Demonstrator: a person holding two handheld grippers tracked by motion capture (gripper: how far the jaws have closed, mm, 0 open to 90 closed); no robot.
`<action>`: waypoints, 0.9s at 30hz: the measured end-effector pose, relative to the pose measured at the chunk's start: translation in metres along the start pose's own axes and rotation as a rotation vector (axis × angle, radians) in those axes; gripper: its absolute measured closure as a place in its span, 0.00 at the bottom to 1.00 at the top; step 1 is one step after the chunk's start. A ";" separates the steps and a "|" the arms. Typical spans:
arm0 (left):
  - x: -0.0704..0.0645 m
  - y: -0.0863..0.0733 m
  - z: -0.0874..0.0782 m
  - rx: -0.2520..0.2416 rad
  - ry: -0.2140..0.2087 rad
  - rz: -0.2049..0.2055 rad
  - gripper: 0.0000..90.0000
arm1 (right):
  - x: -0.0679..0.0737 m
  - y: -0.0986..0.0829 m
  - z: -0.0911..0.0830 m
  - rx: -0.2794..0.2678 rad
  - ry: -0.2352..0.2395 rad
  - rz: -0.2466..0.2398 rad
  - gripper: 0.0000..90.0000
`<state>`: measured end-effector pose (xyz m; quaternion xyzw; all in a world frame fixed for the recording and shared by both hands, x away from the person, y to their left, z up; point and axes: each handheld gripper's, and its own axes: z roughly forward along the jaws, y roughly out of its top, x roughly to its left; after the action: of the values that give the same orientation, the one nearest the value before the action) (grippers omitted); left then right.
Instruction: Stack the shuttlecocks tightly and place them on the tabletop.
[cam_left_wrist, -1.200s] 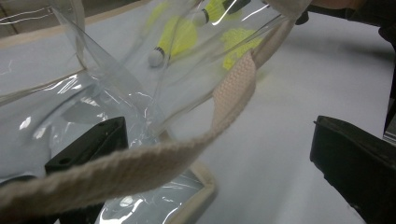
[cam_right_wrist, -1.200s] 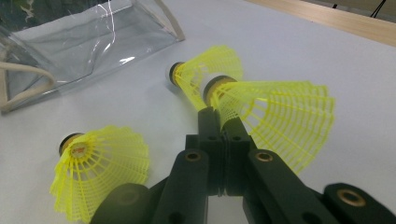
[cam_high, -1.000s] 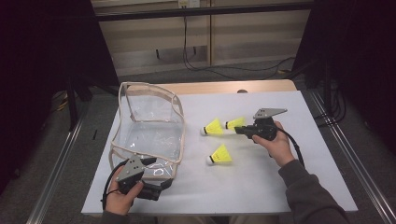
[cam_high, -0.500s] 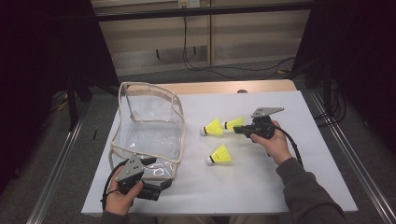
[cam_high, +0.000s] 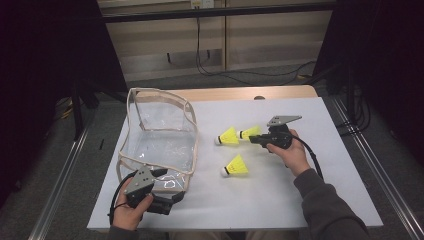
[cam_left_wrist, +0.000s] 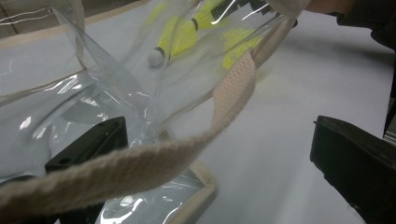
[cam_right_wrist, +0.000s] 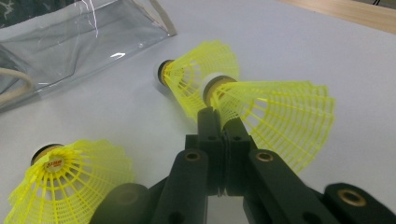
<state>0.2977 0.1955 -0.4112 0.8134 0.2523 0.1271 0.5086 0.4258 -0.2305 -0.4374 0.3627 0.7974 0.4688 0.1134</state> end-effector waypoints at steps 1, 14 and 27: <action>0.000 0.000 0.000 0.000 0.000 0.000 0.05 | 0.000 0.000 0.000 -0.003 0.010 0.008 0.99; -0.001 0.000 -0.001 -0.002 0.001 0.000 0.05 | 0.009 0.008 0.009 0.001 0.029 -0.017 0.99; -0.001 0.001 -0.001 -0.002 0.002 -0.001 0.05 | 0.014 0.006 0.019 0.027 0.039 -0.027 0.99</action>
<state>0.2968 0.1958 -0.4100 0.8126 0.2530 0.1279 0.5092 0.4283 -0.2065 -0.4405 0.3445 0.8103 0.4635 0.0994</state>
